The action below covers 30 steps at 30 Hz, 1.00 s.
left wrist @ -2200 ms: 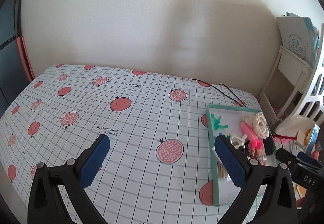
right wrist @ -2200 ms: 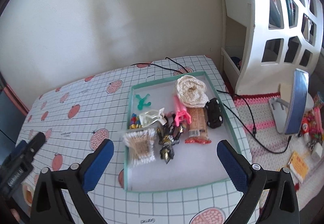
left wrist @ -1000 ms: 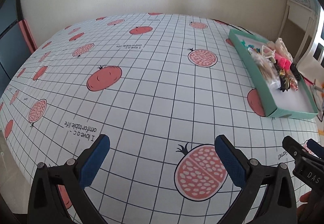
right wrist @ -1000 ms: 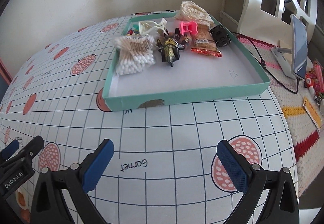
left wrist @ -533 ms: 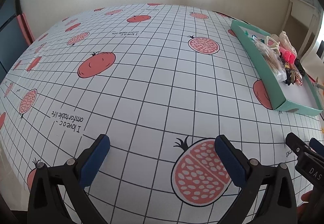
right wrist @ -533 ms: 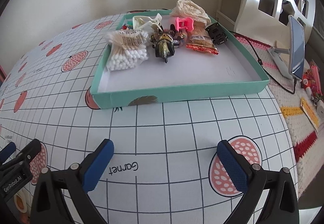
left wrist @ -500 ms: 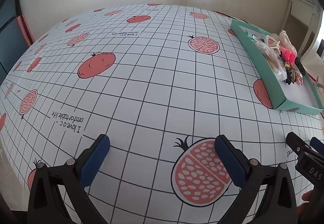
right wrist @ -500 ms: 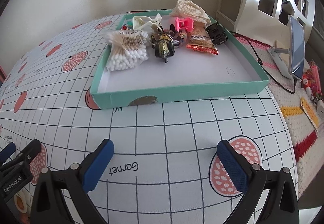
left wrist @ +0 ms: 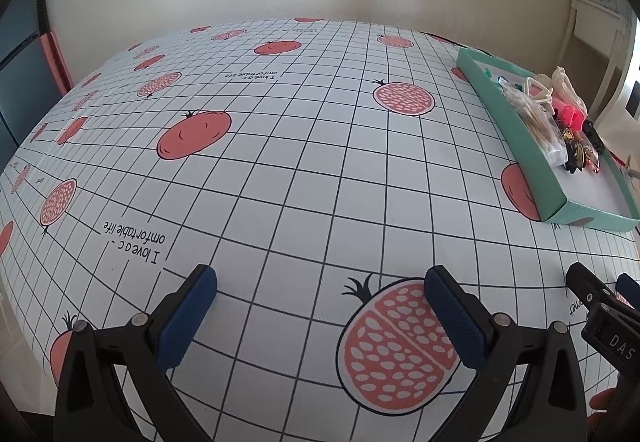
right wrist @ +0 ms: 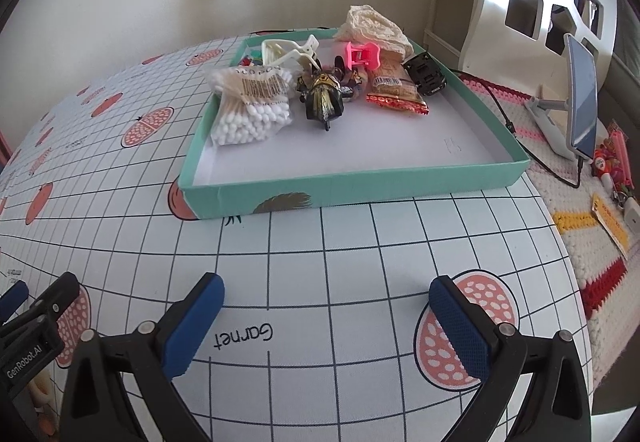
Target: Organize objects
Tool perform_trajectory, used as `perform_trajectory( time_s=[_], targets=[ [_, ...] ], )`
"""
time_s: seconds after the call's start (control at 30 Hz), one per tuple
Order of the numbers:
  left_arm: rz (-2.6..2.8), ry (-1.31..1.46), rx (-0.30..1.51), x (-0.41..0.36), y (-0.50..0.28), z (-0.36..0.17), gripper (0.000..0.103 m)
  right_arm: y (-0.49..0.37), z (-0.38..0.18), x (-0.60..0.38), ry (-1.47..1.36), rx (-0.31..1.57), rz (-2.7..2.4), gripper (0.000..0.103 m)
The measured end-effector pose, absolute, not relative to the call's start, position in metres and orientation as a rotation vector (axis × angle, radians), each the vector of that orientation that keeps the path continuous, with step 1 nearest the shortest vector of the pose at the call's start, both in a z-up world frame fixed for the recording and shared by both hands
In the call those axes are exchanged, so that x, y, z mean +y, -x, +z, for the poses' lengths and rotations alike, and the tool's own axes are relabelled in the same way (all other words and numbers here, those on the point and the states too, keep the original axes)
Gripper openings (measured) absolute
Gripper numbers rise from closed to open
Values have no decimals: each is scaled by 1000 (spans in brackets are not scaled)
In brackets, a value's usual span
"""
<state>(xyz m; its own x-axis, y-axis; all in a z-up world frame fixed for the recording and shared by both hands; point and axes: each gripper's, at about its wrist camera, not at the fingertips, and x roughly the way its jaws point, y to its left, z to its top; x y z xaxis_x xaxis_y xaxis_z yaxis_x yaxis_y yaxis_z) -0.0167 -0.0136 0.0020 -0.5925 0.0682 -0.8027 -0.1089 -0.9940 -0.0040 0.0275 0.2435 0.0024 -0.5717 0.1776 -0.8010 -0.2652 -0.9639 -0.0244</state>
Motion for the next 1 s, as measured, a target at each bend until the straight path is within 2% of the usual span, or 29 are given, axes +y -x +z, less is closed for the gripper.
perform_trajectory(
  time_s=[1.0],
  targets=[
    [2721,1366,67,-16,17,2,103,-27,2,245,1288,142,2584,103]
  ],
)
